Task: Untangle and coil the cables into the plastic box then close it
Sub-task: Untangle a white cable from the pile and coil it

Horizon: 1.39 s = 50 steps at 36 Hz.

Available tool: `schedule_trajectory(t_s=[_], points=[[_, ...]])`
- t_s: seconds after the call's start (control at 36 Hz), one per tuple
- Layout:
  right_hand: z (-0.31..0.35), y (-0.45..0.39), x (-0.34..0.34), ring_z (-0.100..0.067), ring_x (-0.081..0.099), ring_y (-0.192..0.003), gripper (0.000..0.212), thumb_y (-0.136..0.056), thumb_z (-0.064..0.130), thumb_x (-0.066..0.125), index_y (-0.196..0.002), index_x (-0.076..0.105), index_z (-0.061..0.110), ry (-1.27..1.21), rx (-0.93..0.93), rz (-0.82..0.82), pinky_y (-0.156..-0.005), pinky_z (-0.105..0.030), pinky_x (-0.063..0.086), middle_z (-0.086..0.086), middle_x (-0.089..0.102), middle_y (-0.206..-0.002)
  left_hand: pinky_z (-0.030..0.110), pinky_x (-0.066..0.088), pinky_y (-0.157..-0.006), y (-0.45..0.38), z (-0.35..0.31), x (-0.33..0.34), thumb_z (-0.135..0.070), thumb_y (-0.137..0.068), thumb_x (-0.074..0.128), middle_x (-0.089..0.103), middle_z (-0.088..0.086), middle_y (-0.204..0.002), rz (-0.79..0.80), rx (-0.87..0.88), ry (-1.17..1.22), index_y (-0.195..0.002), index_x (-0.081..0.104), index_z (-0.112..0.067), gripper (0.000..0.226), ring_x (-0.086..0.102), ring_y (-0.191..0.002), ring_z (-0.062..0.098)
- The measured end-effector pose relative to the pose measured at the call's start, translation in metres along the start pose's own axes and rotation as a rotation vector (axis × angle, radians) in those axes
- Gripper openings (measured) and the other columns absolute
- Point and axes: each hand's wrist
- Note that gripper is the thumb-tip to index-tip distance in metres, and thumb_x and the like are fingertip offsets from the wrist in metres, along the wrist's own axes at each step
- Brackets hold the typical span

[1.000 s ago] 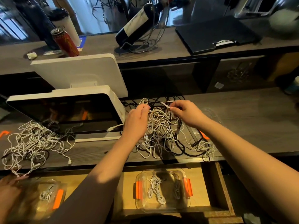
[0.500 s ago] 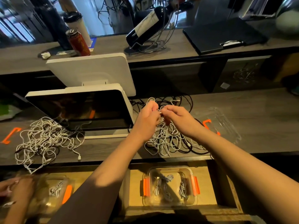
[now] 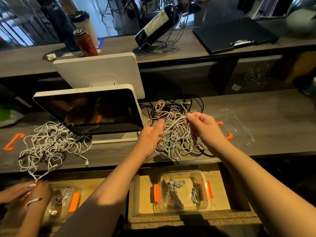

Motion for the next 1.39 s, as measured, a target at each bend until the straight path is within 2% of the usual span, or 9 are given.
schedule_trajectory(t_s=[0.17, 0.28, 0.42, 0.64, 0.78, 0.94, 1.06, 1.14, 1.39], points=[[-0.010, 0.012, -0.002, -0.008, 0.031, -0.042, 0.030, -0.104, 0.031, 0.049, -0.082, 0.065, 0.016, -0.061, 0.093, -0.109, -0.039, -0.022, 0.025, 0.010, 0.039, -0.048, 0.036, 0.050, -0.068, 0.012, 0.006, 0.010, -0.079, -0.089, 0.035, 0.046, -0.002, -0.052, 0.274, -0.005, 0.050, -0.048, 0.048, -0.022, 0.071, 0.046, -0.046, 0.018], [-0.012, 0.019, -0.004, -0.004, 0.029, -0.036, 0.031, -0.104, 0.030, 0.048, -0.085, 0.065, 0.013, -0.068, 0.162, -0.131, -0.035, -0.017, 0.024, 0.012, 0.037, -0.043, 0.019, 0.040, -0.055, 0.018, 0.002, 0.023, -0.051, -0.090, 0.066, 0.041, -0.009, -0.047, 0.294, 0.046, -0.004, -0.055, 0.046, -0.019, 0.051, 0.039, -0.041, 0.002], [-0.015, 0.026, -0.007, -0.005, 0.028, -0.036, 0.030, -0.104, 0.029, 0.049, -0.087, 0.065, 0.010, -0.084, 0.169, -0.099, -0.035, -0.018, 0.024, 0.011, 0.035, -0.044, 0.022, 0.024, -0.042, 0.020, 0.000, 0.032, -0.057, -0.096, 0.045, 0.033, -0.007, -0.047, 0.289, -0.063, 0.020, -0.061, 0.047, -0.018, 0.053, 0.026, -0.040, 0.010], [-0.026, 0.039, -0.017, -0.009, 0.029, -0.040, 0.031, -0.104, 0.028, 0.049, -0.082, 0.064, 0.012, -0.121, 0.226, -0.058, -0.039, -0.021, 0.023, 0.006, 0.036, -0.049, 0.020, 0.013, -0.036, 0.019, 0.005, 0.042, -0.051, -0.103, 0.038, 0.022, -0.007, -0.050, 0.316, -0.249, 0.597, -0.142, 0.052, -0.020, 0.052, 0.018, -0.038, 0.007], [-0.033, 0.048, -0.018, -0.011, 0.033, -0.042, 0.034, -0.103, 0.029, 0.049, -0.077, 0.064, 0.014, -0.034, 0.212, -0.013, -0.041, -0.023, 0.026, 0.004, 0.039, -0.050, 0.015, 0.022, -0.035, 0.012, -0.006, 0.050, -0.045, -0.096, 0.049, 0.038, -0.005, -0.063, 0.291, -0.298, 0.869, -0.137, 0.058, -0.016, 0.050, 0.032, -0.047, 0.003], [-0.033, 0.057, -0.020, -0.009, 0.033, -0.043, 0.037, -0.104, 0.028, 0.048, -0.079, 0.066, 0.008, 0.068, 0.173, 0.041, -0.041, -0.021, 0.025, 0.004, 0.039, -0.051, 0.016, 0.020, -0.038, 0.011, -0.021, 0.063, -0.051, -0.098, 0.044, 0.050, -0.002, -0.075, 0.257, -0.247, 0.757, -0.129, 0.067, -0.023, 0.049, 0.030, -0.056, 0.006], [-0.033, 0.059, -0.025, -0.012, 0.035, -0.046, 0.044, -0.103, 0.033, 0.049, -0.073, 0.066, 0.005, 0.121, 0.142, 0.014, -0.044, -0.022, 0.026, -0.001, 0.041, -0.051, 0.025, 0.052, -0.068, 0.010, -0.026, 0.078, -0.050, -0.100, 0.039, 0.066, 0.004, -0.098, 0.163, -0.193, 0.682, -0.117, 0.075, -0.026, 0.046, 0.057, -0.085, 0.016], [-0.034, 0.058, -0.030, -0.008, 0.036, -0.043, 0.051, -0.101, 0.038, 0.052, -0.069, 0.065, 0.001, 0.157, 0.133, 0.021, -0.046, -0.019, 0.028, 0.004, 0.042, -0.046, 0.033, 0.050, -0.094, 0.008, -0.031, 0.088, -0.050, -0.098, 0.037, 0.072, 0.006, -0.108, 0.097, -0.184, 0.668, -0.117, 0.073, -0.020, 0.050, 0.063, -0.110, 0.020], [-0.044, 0.052, -0.042, -0.005, 0.034, -0.042, 0.042, -0.099, 0.028, 0.058, -0.066, 0.065, 0.003, 0.207, 0.166, 0.086, -0.050, -0.027, 0.028, 0.003, 0.040, -0.048, 0.021, 0.040, -0.050, -0.002, -0.038, 0.113, -0.049, -0.105, 0.028, 0.045, -0.004, -0.062, 0.042, -0.153, 0.783, -0.126, 0.060, -0.016, 0.051, 0.041, -0.053, 0.008]])
Point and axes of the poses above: each hand's wrist, its own y-axis away from the middle knuckle, its own x-axis out of the palm, z = x × y
